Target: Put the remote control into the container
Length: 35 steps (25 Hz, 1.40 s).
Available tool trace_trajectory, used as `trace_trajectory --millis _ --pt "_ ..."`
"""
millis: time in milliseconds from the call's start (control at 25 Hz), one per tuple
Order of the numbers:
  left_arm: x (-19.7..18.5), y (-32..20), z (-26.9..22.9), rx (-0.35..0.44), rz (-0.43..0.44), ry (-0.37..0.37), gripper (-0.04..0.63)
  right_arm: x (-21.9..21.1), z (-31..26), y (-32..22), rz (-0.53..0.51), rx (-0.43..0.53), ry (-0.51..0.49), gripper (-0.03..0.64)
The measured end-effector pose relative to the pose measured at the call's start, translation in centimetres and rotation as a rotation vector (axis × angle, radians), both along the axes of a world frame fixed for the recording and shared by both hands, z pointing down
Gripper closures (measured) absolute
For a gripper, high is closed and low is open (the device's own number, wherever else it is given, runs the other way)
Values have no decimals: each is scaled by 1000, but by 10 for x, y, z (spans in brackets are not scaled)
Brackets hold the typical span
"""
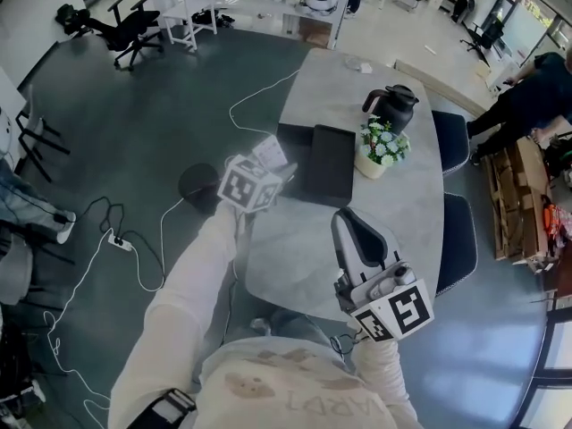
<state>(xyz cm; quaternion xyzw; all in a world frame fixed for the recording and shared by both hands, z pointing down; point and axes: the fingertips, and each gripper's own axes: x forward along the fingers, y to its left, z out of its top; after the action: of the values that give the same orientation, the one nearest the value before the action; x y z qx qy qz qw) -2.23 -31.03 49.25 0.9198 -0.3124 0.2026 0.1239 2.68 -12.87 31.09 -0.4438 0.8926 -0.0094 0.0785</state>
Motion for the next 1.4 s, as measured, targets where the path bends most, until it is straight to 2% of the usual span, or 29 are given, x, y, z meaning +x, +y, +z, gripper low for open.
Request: trace_trajectory --millis 240,480,600,1000,1240,1400 --pt "24 -30 18 -2 1 4 489 23 4 -27 -3 -27 0 581" --pt "34 -56 43 -26 -41 -29 489 42 5 -45 -3 -29 4 581" --pt "37 -66 59 -48 -50 -72 489 50 7 -51 -3 -33 6 581" --pt "44 -96 108 -166 -100 -194 489 76 18 -73 15 -56 -9 581" --pt "52 -111 127 -252 -116 -209 489 91 26 -83 34 -77 -13 583" --pt "53 -118 140 -348 -119 -210 488 97 30 -90 45 -88 -16 581"
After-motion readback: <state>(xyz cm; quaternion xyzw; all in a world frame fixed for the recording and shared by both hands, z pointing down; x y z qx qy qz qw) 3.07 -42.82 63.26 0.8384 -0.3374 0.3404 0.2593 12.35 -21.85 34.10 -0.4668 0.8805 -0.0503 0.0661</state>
